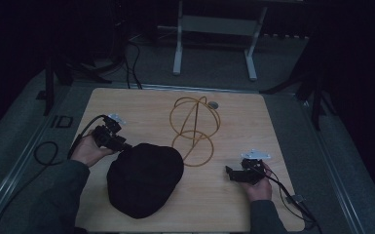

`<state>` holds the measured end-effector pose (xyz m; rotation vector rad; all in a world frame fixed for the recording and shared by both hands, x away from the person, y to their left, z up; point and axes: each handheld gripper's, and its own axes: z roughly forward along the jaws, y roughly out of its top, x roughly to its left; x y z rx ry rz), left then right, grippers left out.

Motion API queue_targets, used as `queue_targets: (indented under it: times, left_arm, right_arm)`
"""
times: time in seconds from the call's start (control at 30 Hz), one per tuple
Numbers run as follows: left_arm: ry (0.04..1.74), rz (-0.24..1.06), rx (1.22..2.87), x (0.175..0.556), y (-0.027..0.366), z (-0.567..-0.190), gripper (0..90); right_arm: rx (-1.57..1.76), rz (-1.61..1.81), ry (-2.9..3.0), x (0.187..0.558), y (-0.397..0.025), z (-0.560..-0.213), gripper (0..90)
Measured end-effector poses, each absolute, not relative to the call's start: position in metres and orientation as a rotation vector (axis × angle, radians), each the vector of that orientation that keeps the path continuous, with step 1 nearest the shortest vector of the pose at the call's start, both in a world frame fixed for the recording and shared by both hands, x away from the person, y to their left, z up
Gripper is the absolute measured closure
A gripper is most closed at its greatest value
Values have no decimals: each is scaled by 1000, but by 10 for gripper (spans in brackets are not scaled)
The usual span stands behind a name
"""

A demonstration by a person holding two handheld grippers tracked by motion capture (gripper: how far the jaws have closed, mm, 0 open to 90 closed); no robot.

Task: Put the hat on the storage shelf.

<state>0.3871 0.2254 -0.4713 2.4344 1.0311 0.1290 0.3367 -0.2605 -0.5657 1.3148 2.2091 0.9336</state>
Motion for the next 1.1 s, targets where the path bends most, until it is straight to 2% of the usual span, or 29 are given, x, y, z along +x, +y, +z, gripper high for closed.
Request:
queue_targets:
  times: [1.1]
  left_arm:
    - [1037,64,2545,398,206,-507,510]
  right_arm:
    - [1312,933,2210,337,-261,-566,115]
